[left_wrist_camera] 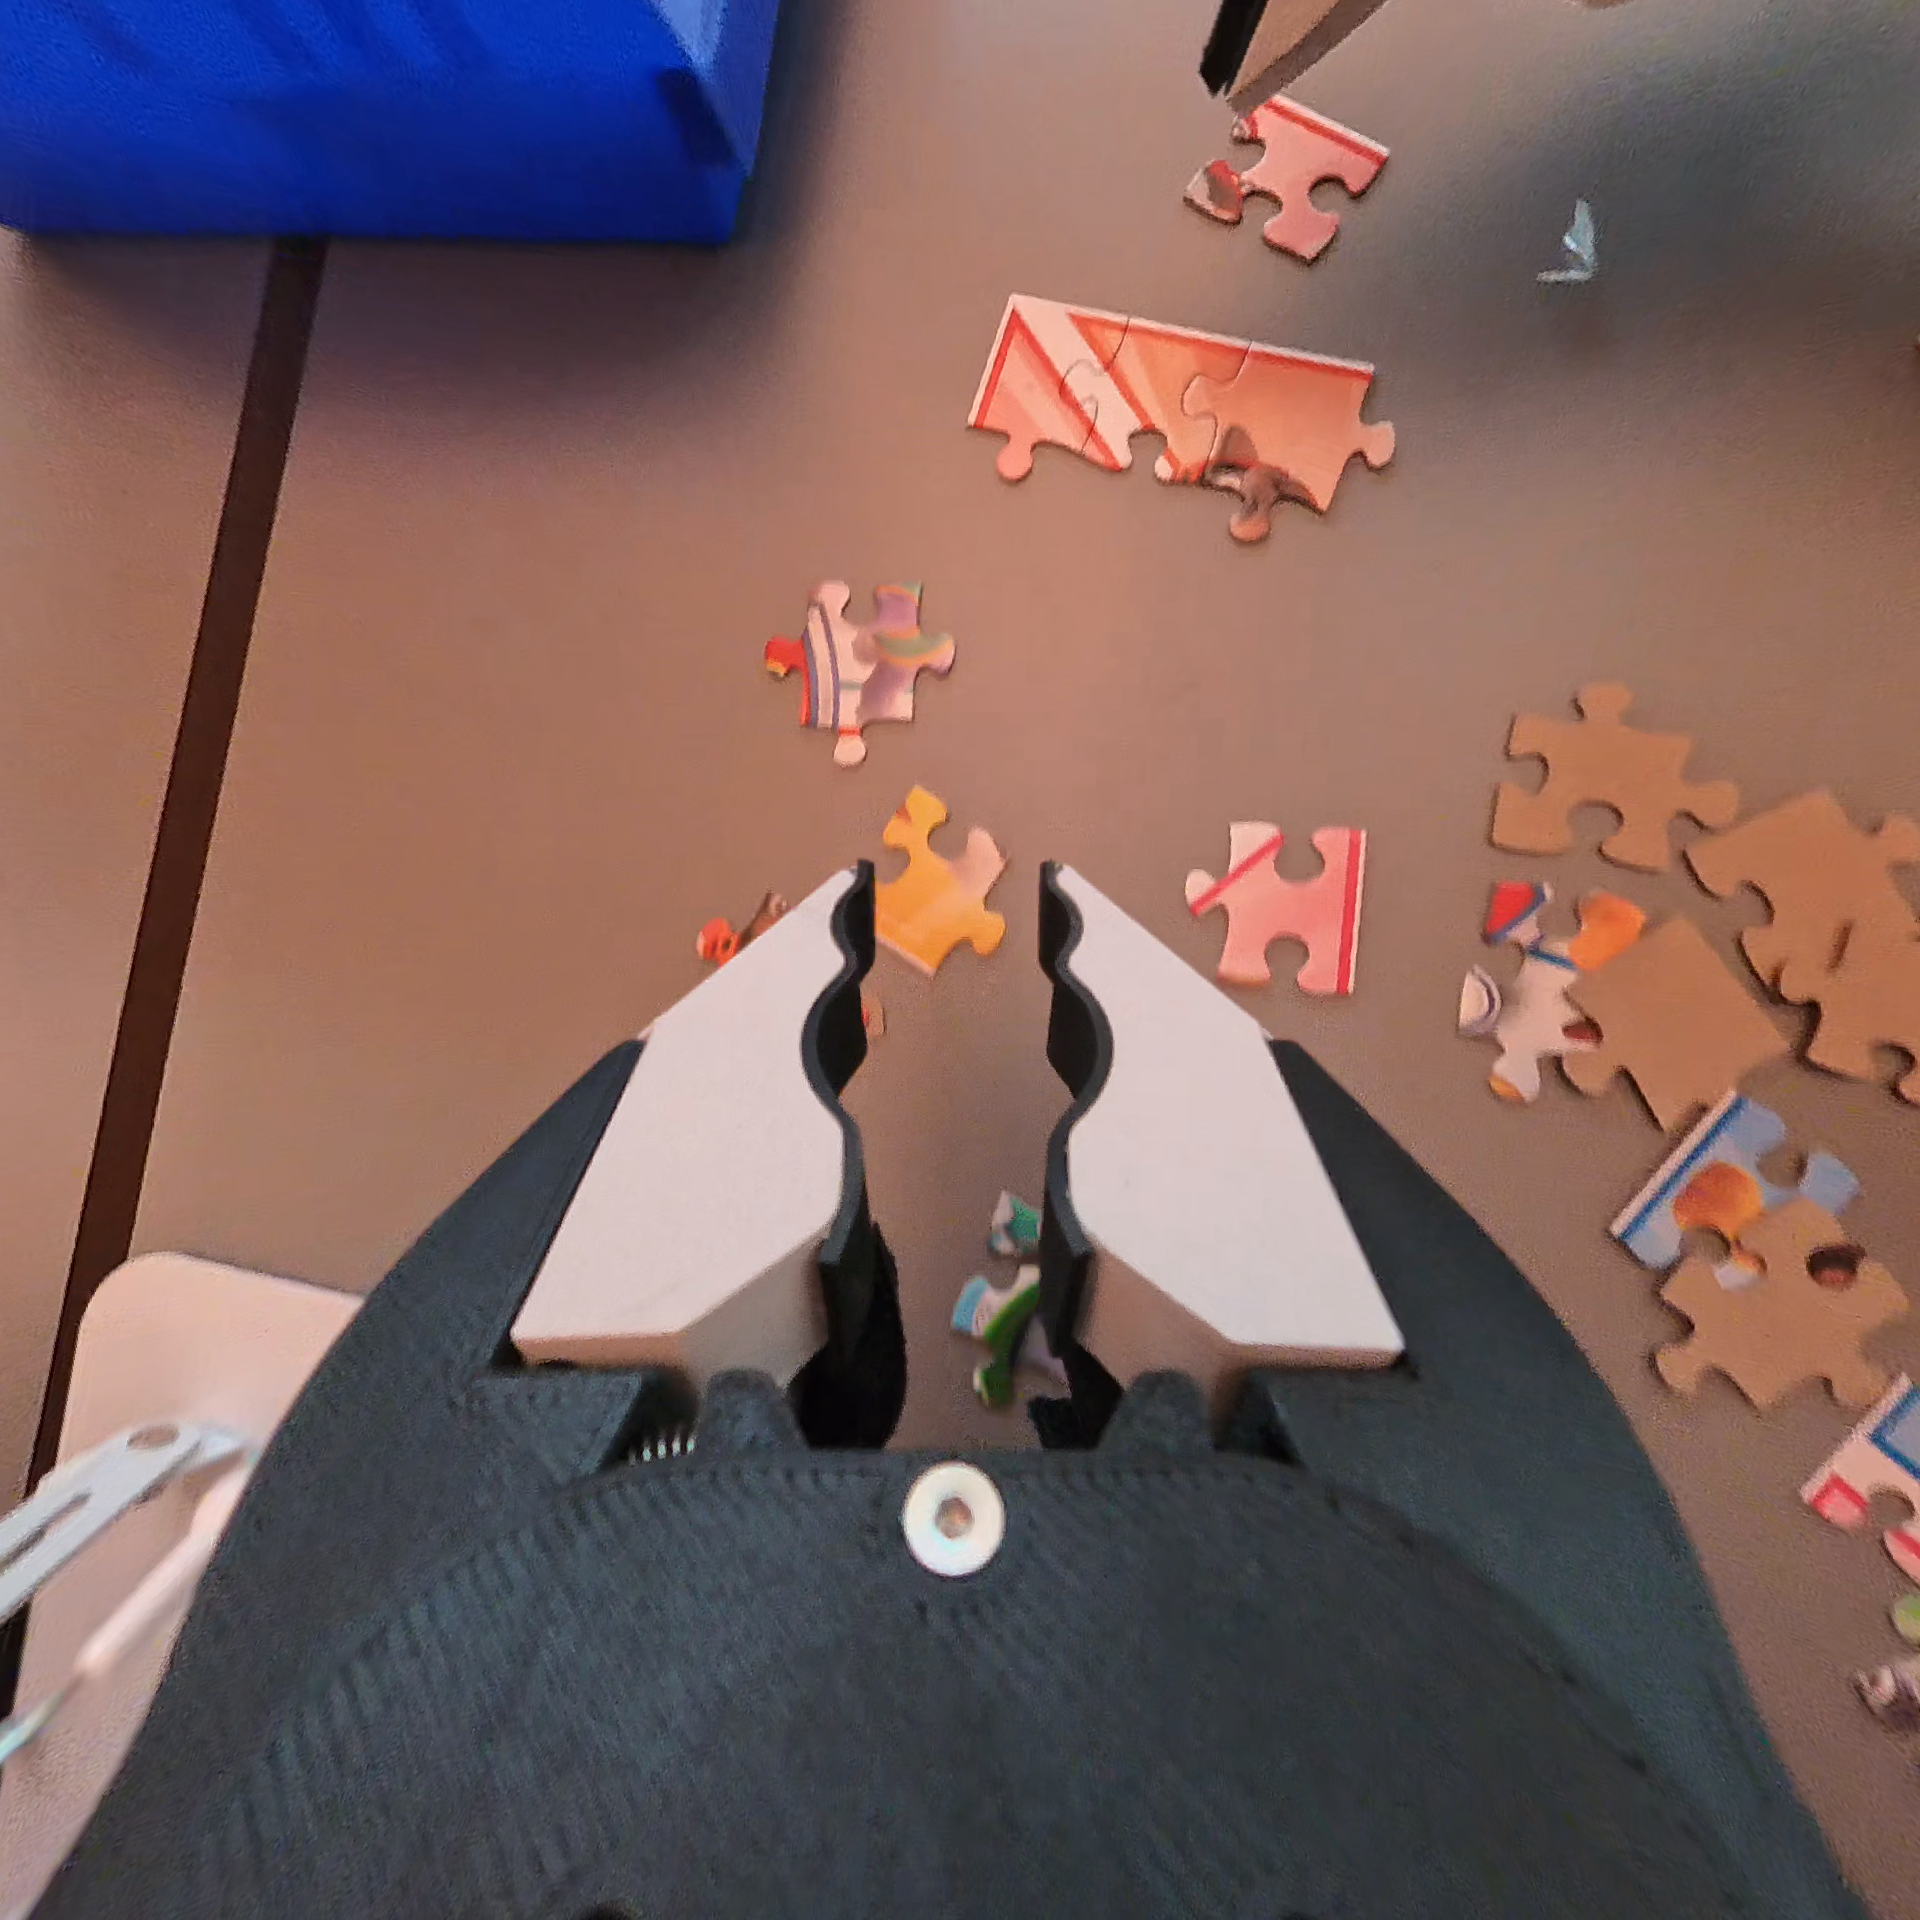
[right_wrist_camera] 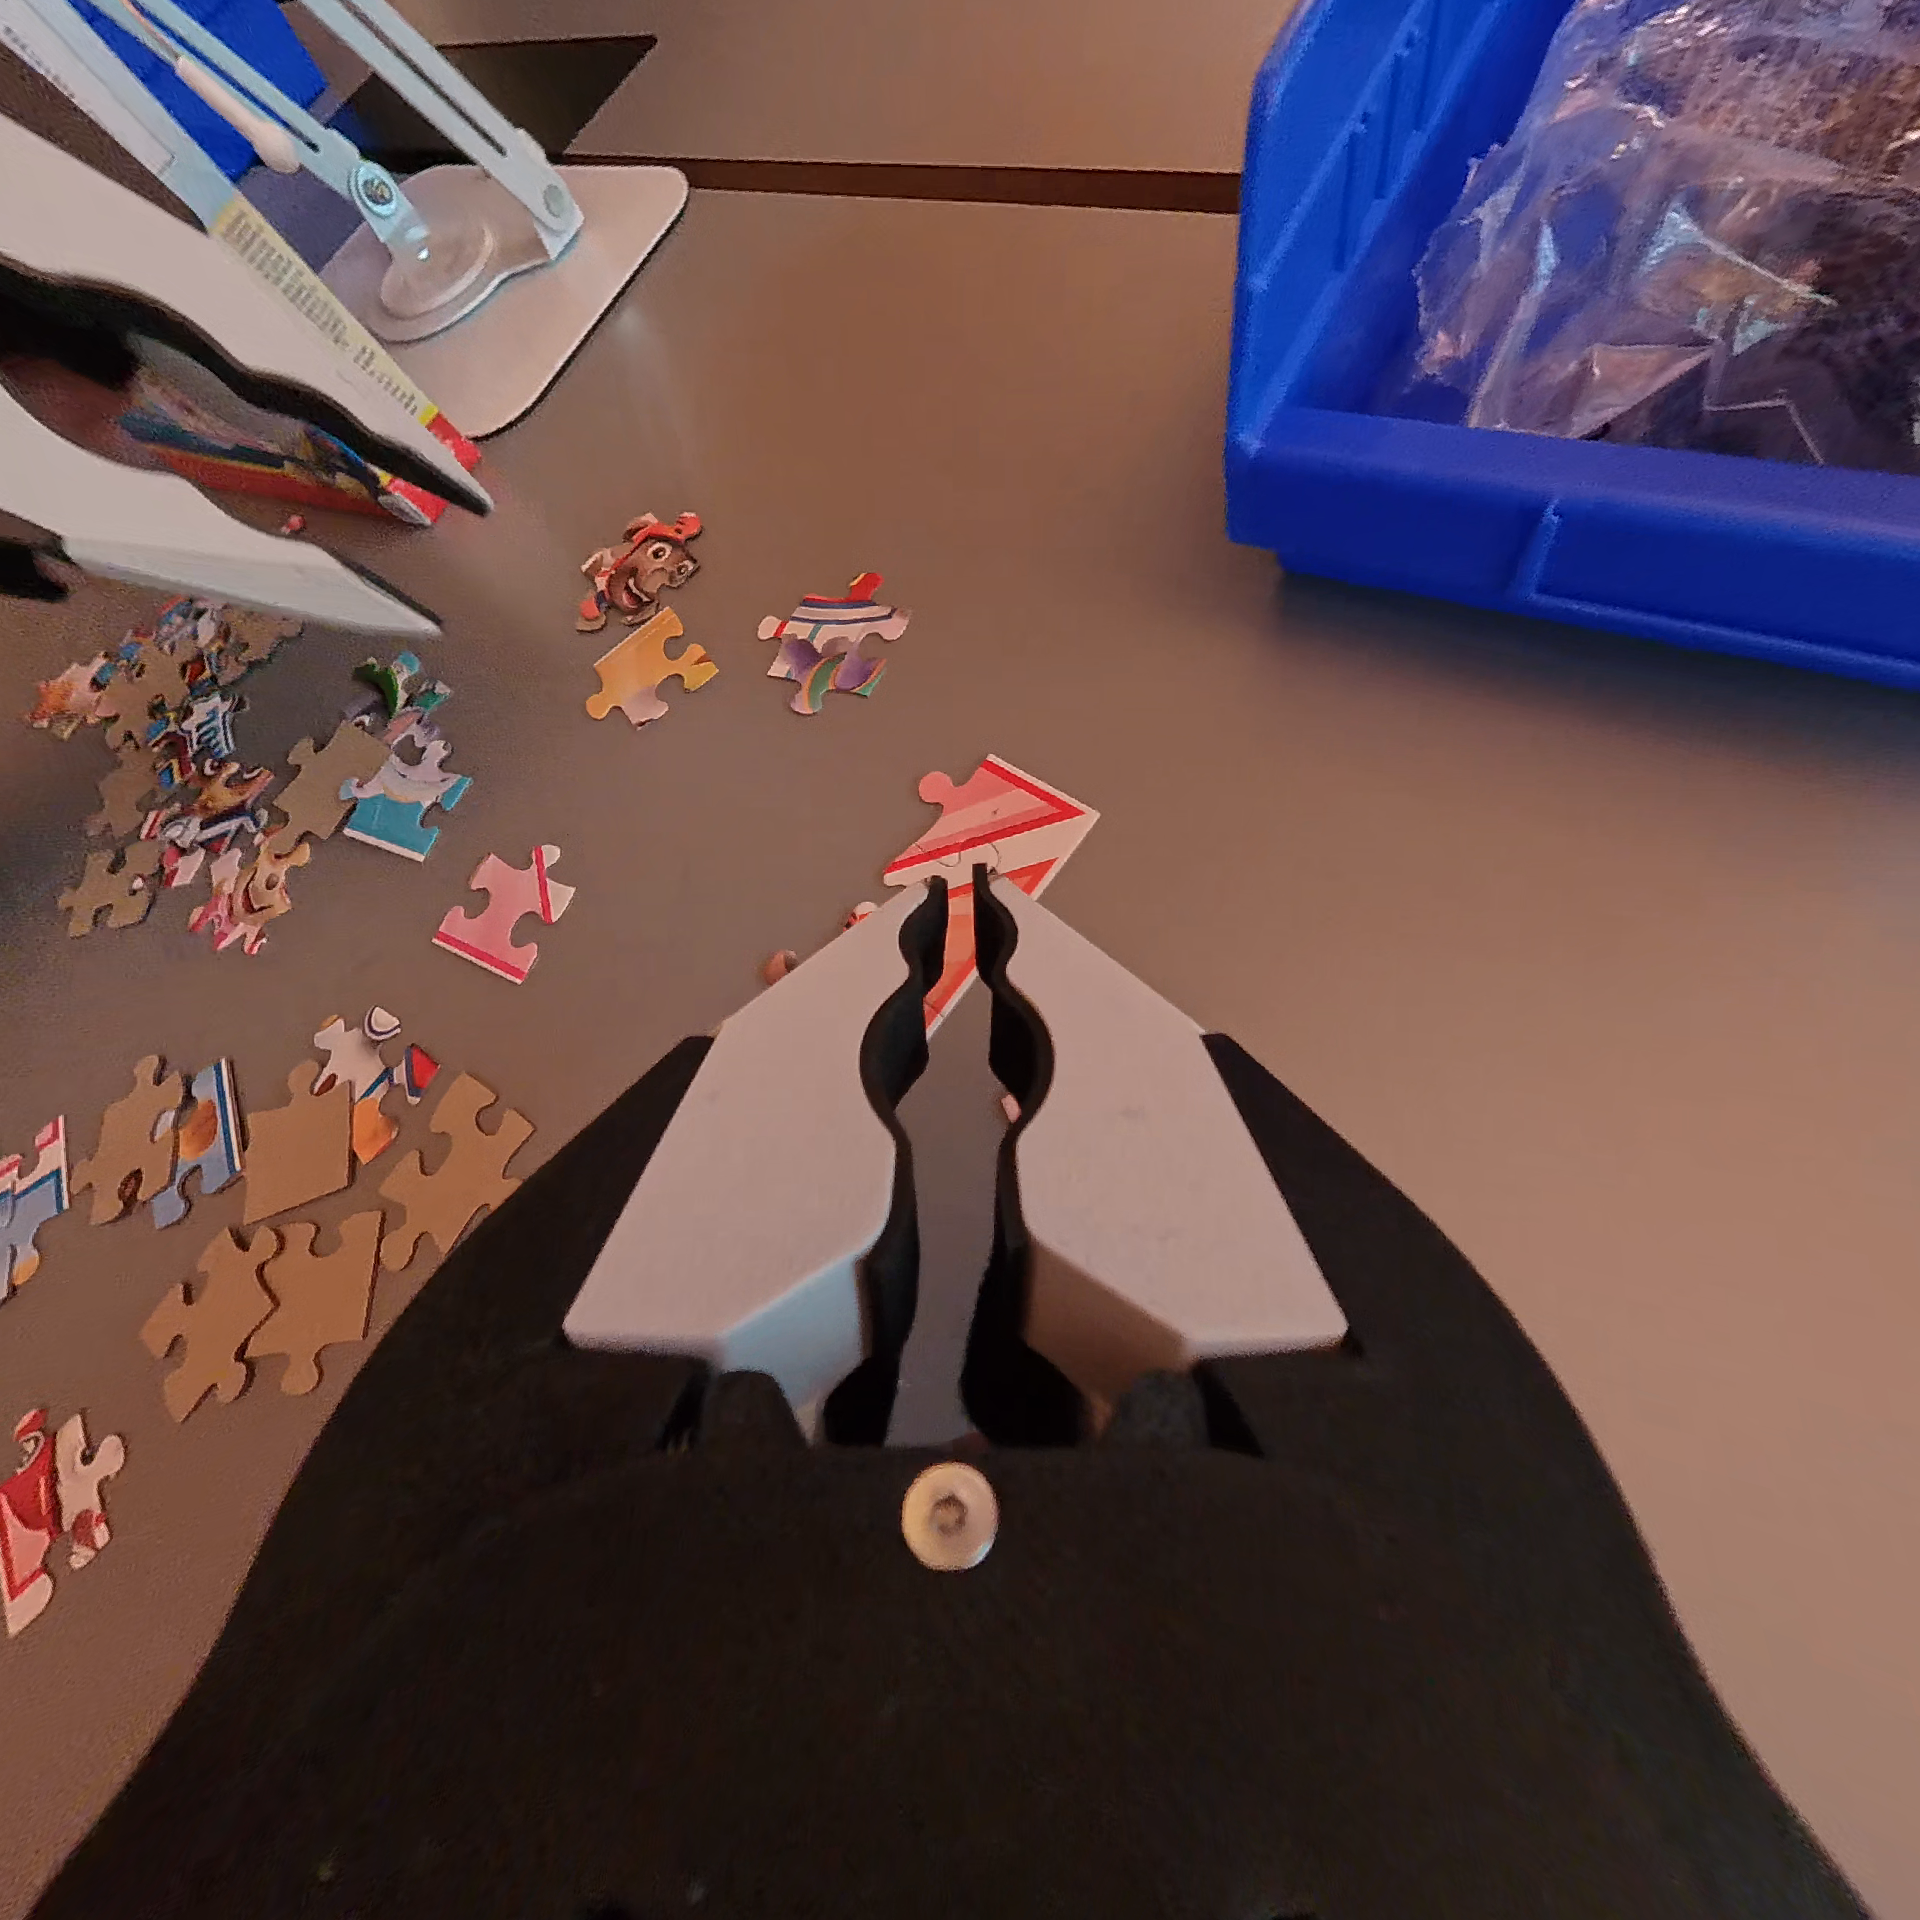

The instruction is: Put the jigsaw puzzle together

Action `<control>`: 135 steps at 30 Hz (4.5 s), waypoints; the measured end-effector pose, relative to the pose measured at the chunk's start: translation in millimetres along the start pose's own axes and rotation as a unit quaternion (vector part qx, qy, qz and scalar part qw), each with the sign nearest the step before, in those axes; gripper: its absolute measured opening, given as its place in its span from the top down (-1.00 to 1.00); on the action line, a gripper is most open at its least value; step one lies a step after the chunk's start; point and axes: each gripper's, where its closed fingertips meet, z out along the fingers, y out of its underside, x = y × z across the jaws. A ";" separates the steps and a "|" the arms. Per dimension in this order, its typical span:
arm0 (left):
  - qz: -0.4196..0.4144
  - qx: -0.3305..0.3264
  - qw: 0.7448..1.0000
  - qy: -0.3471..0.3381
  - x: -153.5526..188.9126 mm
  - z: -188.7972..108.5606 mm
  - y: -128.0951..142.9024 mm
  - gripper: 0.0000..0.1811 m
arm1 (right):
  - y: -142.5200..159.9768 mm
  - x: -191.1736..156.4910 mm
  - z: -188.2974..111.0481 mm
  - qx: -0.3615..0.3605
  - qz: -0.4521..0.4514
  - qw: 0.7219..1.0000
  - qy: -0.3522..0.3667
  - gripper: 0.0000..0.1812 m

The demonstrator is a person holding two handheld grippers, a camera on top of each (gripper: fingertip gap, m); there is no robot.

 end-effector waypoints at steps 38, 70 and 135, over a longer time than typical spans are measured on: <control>-0.059 -0.005 0.998 0.023 58.4 11.6 41.5 0.58 | -9.0 -14.9 1.1 0.022 -0.047 0.998 -0.019 0.97; -0.153 -0.040 0.986 -0.061 -39.6 41.4 57.7 0.76 | -19.2 -12.2 -7.2 0.049 -0.042 0.998 -0.012 0.98; -0.083 0.051 0.994 -0.047 -9.0 20.8 1.2 0.60 | -17.2 -17.7 -6.0 0.046 -0.039 0.998 -0.032 0.99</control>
